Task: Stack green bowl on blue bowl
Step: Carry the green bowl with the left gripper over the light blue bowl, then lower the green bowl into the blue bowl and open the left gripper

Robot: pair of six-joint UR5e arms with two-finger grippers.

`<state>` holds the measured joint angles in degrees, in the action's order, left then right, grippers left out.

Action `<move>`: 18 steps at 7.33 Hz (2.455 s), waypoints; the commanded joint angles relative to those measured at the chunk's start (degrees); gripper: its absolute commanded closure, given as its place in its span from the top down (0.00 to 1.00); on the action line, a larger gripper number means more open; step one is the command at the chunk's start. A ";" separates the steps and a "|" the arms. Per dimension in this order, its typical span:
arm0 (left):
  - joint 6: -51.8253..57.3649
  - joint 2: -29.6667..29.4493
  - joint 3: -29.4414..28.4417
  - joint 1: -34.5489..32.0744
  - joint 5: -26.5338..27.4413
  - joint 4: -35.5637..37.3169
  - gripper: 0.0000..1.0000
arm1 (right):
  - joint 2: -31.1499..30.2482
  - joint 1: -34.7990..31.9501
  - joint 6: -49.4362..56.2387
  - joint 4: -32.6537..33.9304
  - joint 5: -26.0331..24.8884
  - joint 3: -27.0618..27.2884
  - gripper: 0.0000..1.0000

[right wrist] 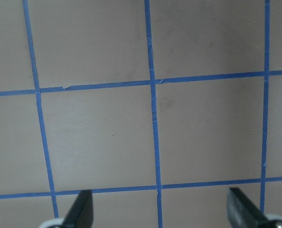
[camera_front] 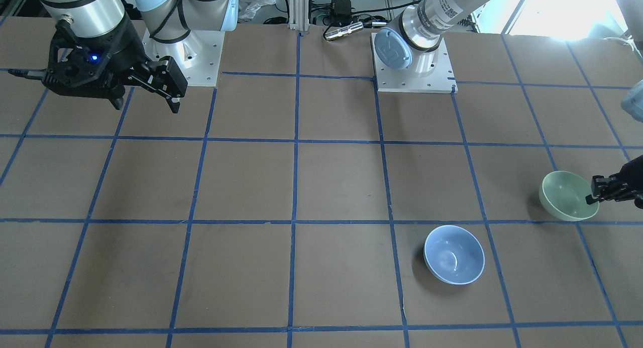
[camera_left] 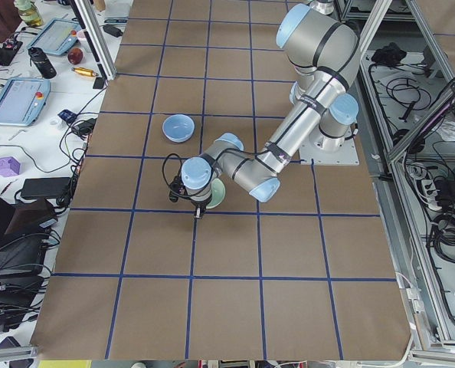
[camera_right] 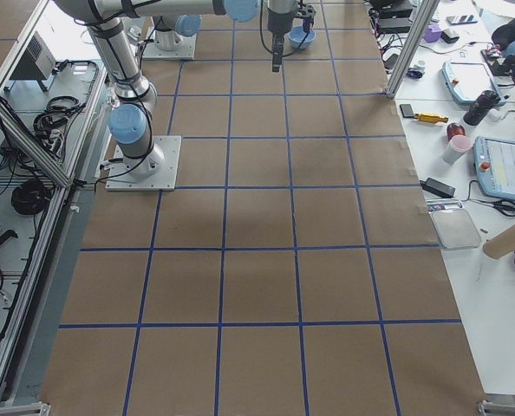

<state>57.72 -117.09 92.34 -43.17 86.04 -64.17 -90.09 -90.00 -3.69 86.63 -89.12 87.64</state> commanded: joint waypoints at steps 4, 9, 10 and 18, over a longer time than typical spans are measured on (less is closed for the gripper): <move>-9.90 6.95 -1.20 -17.35 -0.26 -2.63 0.06 | 0.00 0.00 0.00 -0.06 0.00 -0.01 1.00; -26.94 5.30 -2.78 -25.81 -2.99 -2.89 0.06 | 0.00 0.00 0.00 -0.06 0.00 -0.01 1.00; -29.14 4.86 -2.70 -26.87 -2.90 -2.89 0.06 | 0.00 0.00 0.00 -0.06 0.00 -0.01 1.00; -32.41 -1.12 -2.43 -26.88 -3.60 -2.10 0.06 | 0.00 0.00 0.00 -0.06 0.00 -0.01 1.00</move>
<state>25.66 -117.55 89.86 -70.05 82.51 -66.42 -90.09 -90.00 -3.69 86.59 -89.12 87.65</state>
